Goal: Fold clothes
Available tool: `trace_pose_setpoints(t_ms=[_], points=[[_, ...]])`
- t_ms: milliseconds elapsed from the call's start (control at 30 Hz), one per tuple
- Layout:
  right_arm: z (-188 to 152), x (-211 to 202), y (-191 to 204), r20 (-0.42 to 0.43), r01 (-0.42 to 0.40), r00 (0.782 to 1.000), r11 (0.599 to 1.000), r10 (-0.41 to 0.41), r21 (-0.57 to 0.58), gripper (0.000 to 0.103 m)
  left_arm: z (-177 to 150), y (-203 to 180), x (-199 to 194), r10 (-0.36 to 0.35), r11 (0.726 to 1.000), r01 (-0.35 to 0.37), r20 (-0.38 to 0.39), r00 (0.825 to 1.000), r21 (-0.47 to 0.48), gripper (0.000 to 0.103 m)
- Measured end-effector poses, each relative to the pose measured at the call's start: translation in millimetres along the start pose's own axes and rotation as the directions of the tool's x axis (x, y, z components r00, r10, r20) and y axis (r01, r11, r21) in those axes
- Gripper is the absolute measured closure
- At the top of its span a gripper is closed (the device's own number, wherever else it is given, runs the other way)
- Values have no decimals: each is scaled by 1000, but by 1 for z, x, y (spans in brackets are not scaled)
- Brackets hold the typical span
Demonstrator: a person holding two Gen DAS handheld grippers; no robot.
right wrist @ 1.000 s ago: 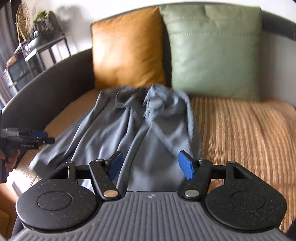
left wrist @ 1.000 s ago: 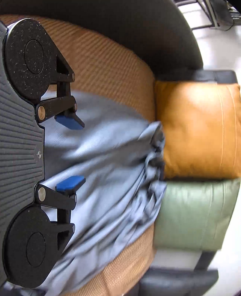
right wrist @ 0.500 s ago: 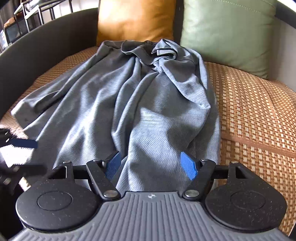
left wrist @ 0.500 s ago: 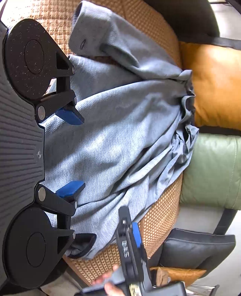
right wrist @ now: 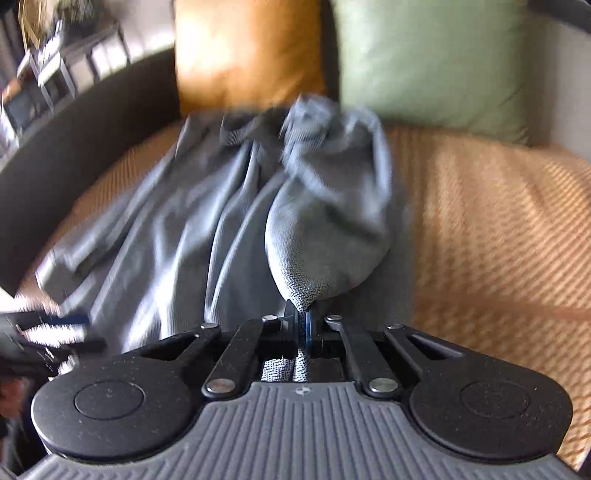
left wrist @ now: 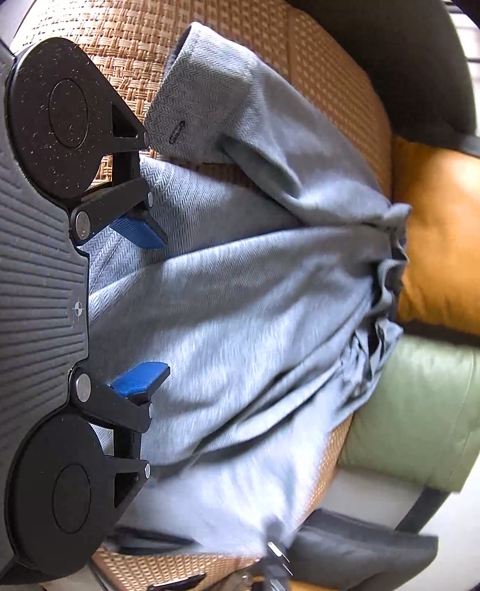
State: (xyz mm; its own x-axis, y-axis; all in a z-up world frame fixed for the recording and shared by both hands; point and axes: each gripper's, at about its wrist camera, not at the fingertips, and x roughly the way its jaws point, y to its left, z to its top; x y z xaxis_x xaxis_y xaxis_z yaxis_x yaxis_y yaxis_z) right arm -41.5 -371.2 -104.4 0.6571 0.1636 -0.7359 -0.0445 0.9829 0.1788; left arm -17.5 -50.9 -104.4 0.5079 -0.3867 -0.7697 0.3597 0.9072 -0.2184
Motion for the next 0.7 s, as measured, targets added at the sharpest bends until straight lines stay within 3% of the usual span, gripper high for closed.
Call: trace_pose_setpoints(t_ms=[100,167,233,333,433,633,700], points=[[27,-25,-24,69,76,995,997,-77,8,100,5,2,6,-2,1000,2,-1,1000,-29,28],[44,-35,-44,98,138,985,990,-140,23,100,7,1,10,5,1000,-5,-11,1000,-23,78],[57,-40,-66,119,203,971,978,-208,48,100,10,0,15,10,1000,-11,-20,1000,-16,102],[75,-41,-103,138,305,939,949,-314,82,100,11,2,13,4,1000,-4,-10,1000,-12,103],[93,-36,-142,144,422,887,897,-438,130,100,12,4,9,1,1000,-1,-6,1000,-3,103],[119,-12,-225,87,638,738,734,-669,233,100,21,6,0,-50,999,50,11,999,3,103],[116,3,-251,24,678,704,681,-710,278,100,24,4,2,-66,998,66,6,998,13,103]])
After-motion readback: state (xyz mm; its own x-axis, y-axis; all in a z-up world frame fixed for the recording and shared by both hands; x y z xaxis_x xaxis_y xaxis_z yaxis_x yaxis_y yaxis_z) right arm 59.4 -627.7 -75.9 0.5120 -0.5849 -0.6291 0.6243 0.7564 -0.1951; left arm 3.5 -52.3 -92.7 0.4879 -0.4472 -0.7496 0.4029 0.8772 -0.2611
